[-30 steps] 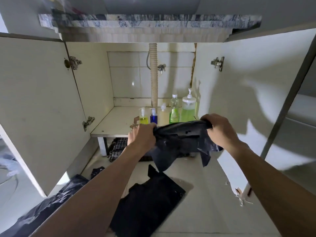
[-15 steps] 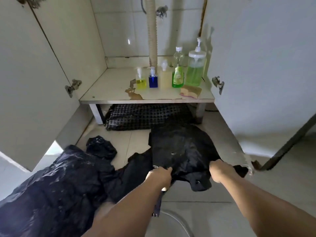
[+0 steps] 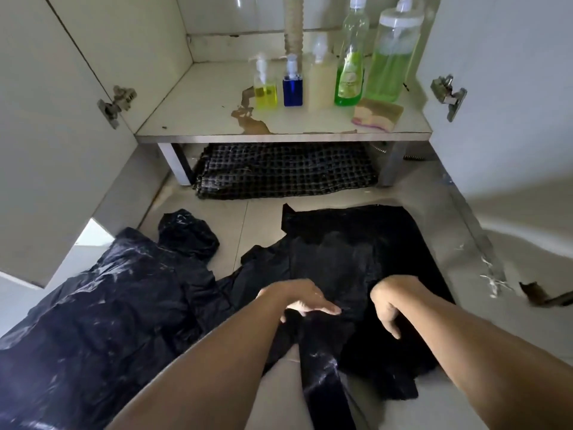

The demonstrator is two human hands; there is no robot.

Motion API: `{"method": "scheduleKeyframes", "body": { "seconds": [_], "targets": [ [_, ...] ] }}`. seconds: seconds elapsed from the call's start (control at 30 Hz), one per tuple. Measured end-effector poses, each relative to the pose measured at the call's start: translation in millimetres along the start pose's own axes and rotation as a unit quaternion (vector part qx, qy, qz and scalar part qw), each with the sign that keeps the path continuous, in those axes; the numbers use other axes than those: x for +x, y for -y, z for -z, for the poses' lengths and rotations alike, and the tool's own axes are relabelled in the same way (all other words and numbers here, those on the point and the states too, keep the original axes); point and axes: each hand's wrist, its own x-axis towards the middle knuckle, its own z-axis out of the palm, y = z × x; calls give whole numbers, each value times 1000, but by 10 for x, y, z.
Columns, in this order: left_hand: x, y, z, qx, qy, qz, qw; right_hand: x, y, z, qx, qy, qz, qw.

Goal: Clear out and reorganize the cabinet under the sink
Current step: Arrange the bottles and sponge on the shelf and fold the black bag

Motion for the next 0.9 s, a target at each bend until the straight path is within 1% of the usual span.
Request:
{"method": "scheduleKeyframes", "body": {
  "seconds": [0.07,0.1,0.13,0.2,0.23,0.27,0.3,0.33,0.4,0.47,0.6,0.7,0.8,0.87,0.9],
  "targets": [
    [134,211,240,-18,-113,15,993,-43,154,225,59,-107,40,992],
    [198,338,334,-9,-169,34,985,-58,244,302,105,-163,67,979],
    [233,471,405,-4,-209,59,976,-60,346,358,148,-213,93,961],
    [261,750,476,2,-244,112,963,-24,604,417,210,-292,142,922],
    [269,889,469,17,-254,136,957,13,762,401,227,-318,173,904],
    [263,997,439,33,-259,160,952,78,928,359,230,-330,207,892],
    [260,1089,391,48,-256,176,949,162,1085,293,221,-333,230,888],
    [256,1149,325,61,-250,188,948,258,1218,214,201,-328,237,892],
    [273,1195,197,86,-252,196,944,405,1362,71,168,-322,218,906],
    [297,1188,130,102,-290,189,933,486,1403,-13,145,-330,201,911],
    [237,1067,187,96,-320,161,929,487,1434,49,123,-335,178,917],
    [68,932,401,121,-341,165,918,428,1469,168,142,-336,178,914],
    [-222,739,742,187,-373,166,894,322,1407,358,198,-326,184,906],
    [-503,615,1010,216,-392,154,881,198,1311,527,249,-325,203,889],
    [-657,564,1141,223,-407,144,874,99,1244,623,286,-336,217,871]
  ]
}}
